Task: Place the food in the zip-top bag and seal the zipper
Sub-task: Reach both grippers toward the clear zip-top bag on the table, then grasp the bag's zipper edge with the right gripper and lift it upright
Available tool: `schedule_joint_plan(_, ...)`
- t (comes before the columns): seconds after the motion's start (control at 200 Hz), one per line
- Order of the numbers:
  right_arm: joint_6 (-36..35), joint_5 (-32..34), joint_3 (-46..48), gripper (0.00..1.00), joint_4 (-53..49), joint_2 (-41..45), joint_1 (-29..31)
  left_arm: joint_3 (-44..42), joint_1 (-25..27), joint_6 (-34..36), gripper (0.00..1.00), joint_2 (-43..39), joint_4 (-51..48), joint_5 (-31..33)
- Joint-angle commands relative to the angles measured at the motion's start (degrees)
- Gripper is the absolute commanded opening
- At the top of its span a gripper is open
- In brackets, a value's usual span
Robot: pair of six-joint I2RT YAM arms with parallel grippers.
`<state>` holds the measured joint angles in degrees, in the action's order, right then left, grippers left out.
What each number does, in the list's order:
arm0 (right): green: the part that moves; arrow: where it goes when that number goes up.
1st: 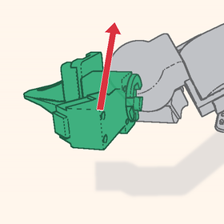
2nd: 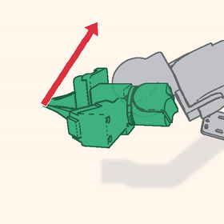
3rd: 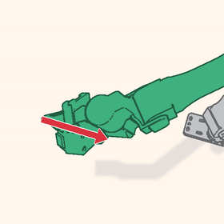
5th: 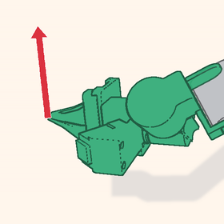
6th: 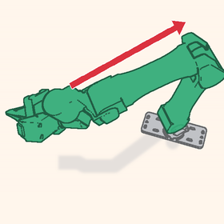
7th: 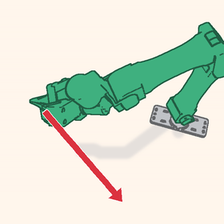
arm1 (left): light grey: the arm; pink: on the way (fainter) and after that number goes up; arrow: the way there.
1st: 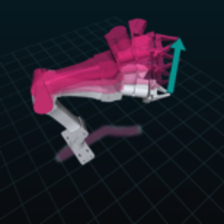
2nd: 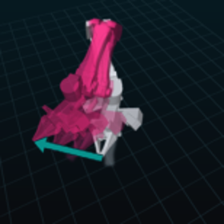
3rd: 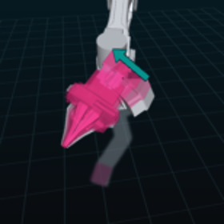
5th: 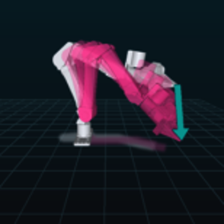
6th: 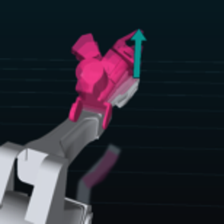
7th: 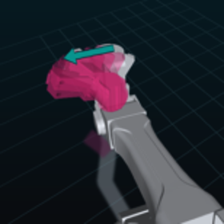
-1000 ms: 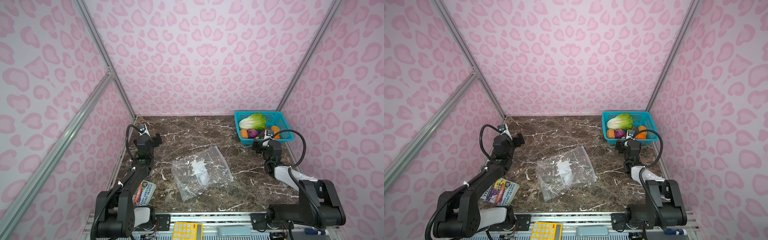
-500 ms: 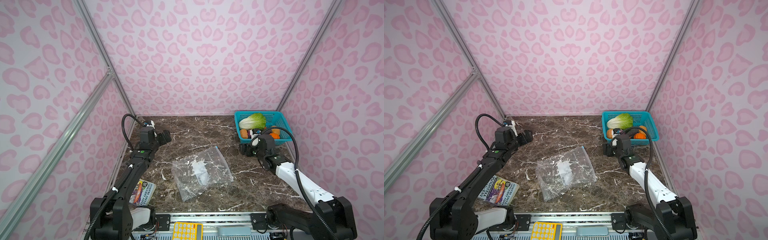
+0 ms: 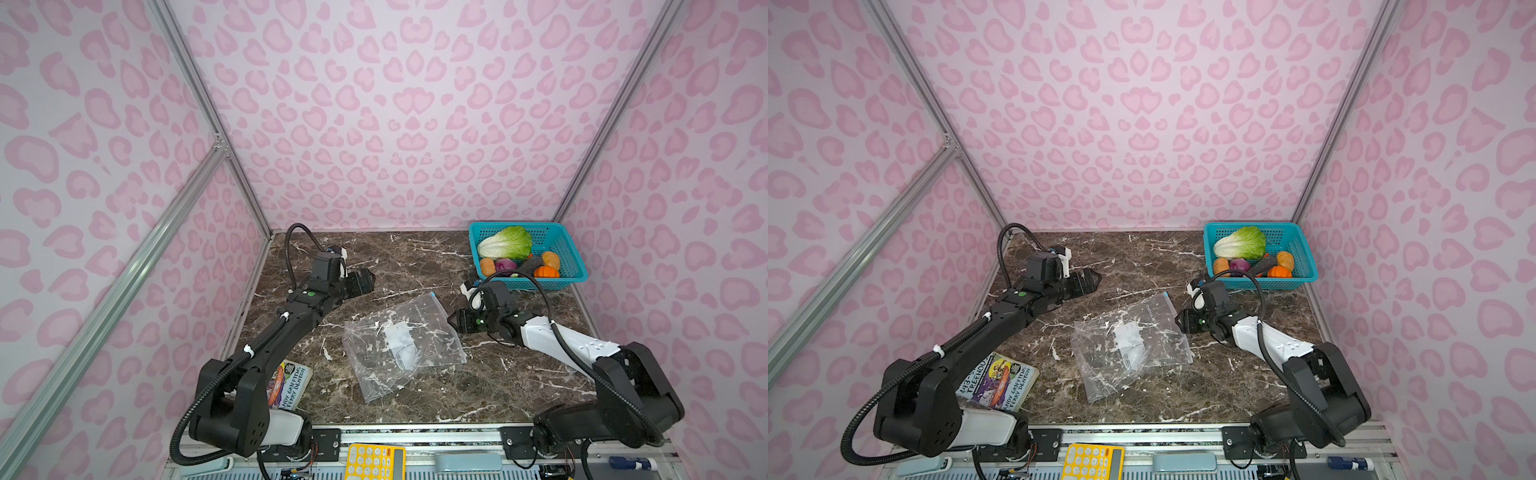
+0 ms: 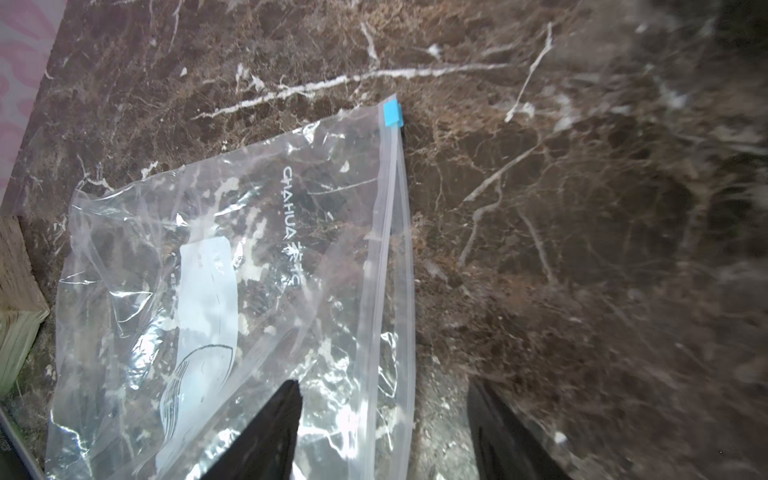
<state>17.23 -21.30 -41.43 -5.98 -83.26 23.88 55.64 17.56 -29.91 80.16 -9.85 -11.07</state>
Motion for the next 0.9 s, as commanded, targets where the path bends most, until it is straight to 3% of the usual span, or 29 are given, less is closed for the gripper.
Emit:
schedule_joint_plan(0.0,1.3,-3.3,-0.1,0.59,3.6,-2.9,0.8,1.4,1.7,0.3,0.97,0.8,-1.1,0.1)
schedule_joint_plan(0.425,6.2,-7.4,3.6,0.48,12.3,-6.7,3.0,2.3,4.4,1.0,0.97,2.0,-2.4,0.6)
schedule_joint_plan(0.505,7.2,-8.3,3.7,0.38,13.4,-6.7,3.0,2.4,4.6,1.0,0.97,1.8,-2.5,0.6)
schedule_joint_plan(0.66,9.0,-10.1,2.4,0.00,14.0,-4.3,2.9,2.5,4.6,0.8,0.97,1.1,-2.9,0.4)
schedule_joint_plan(0.78,8.3,-8.8,-1.4,0.00,9.6,0.0,3.0,2.5,4.6,0.8,0.97,-0.1,-2.9,0.5)
schedule_joint_plan(0.895,3.7,-3.4,-8.2,0.00,-0.6,5.5,3.0,2.5,4.6,0.9,0.97,-1.6,-3.2,0.7)
